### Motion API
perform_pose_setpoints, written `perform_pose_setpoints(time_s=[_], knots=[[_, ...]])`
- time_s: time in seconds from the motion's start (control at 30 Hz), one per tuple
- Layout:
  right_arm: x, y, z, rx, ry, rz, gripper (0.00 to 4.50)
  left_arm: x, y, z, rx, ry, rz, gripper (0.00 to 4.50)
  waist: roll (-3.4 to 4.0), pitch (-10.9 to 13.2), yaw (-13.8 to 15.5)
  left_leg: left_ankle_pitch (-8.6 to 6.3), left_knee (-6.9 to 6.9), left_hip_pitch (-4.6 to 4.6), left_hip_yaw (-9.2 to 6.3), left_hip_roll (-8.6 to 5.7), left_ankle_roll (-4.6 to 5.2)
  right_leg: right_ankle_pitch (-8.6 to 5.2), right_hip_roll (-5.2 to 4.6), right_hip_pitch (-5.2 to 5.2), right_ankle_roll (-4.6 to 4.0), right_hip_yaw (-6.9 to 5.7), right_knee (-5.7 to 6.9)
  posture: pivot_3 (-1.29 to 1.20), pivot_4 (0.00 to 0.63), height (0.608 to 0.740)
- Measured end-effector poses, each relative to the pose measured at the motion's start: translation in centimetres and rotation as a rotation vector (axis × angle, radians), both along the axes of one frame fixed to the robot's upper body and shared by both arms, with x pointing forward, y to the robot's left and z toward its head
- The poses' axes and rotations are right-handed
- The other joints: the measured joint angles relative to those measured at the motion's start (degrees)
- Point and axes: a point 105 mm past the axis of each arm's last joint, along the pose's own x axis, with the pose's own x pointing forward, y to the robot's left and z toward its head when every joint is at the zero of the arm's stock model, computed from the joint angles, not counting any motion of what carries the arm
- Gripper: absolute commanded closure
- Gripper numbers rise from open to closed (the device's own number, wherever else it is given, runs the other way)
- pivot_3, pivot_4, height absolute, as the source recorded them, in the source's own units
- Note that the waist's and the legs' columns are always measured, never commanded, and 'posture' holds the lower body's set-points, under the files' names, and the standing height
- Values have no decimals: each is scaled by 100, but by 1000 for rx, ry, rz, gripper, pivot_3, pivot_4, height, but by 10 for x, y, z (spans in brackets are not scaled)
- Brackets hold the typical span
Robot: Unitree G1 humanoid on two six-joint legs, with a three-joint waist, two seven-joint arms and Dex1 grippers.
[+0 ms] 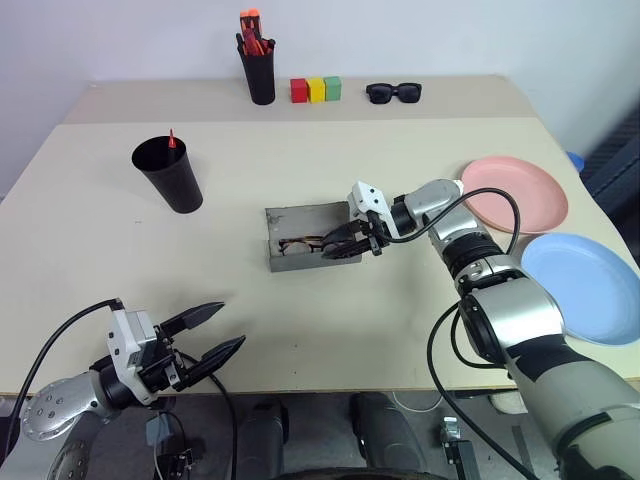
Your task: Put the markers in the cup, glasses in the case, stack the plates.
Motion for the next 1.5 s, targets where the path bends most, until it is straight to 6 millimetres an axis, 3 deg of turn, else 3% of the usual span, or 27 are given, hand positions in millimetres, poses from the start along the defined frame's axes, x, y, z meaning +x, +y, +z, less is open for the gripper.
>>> perform_pose_setpoints(time_s=[0.07,0.27,0.43,0.5,0.6,0.77,0.93,1.07,1.33,1.5], knots=[[0,0,0,3,2,-5,114,1,0,1,0,-4,2,1139,0,0,-1,0,-2,2,0,0,0,0,0,2,0,0,0,0,150,740],[10,1,24,191,41,-104,114,15,0,11,-35,-43,53,1139,1,1,17,0,1,4,-2,0,0,0,0,10,0,0,-2,0,150,740],[16,-10,81,402,-9,-171,114,37,8,36,-97,-120,139,1139,2,1,19,0,-1,6,-4,0,0,0,-1,11,1,-1,-5,0,150,740],[15,-24,90,432,-52,-216,114,44,12,39,-103,-124,163,1139,1,1,38,0,-3,6,-6,0,0,0,-1,15,1,-4,-10,0,150,740],[11,-41,80,436,-55,-295,0,52,16,36,-107,-110,185,1933,1,1,24,0,-4,6,-4,-1,0,0,-1,17,2,-3,-13,0,150,740],[-3,-77,41,433,-39,-517,0,70,18,28,-95,-66,185,4463,5,3,40,0,2,6,0,-2,0,1,-2,17,2,1,-10,0,150,740],[-11,-90,42,446,-155,-659,0,100,18,31,-62,-96,254,4463,5,1,23,0,0,13,-4,0,0,0,4,18,2,1,-5,0,150,740],[-19,-97,28,425,-184,-758,0,116,22,22,0,-106,341,4463,5,1,27,0,-3,10,1,-1,0,1,-2,19,4,3,-13,0,150,740],[-53,-111,-12,280,-161,-757,0,148,22,4,102,-43,468,4463,3,1,162,0,7,12,-2,-2,0,1,-1,29,4,0,-17,0,150,740],[-69,-119,-10,286,-168,-735,0,167,30,1,125,24,560,4463,2,0,159,0,5,13,-4,-2,0,1,0,29,5,-1,-17,0,150,740]])
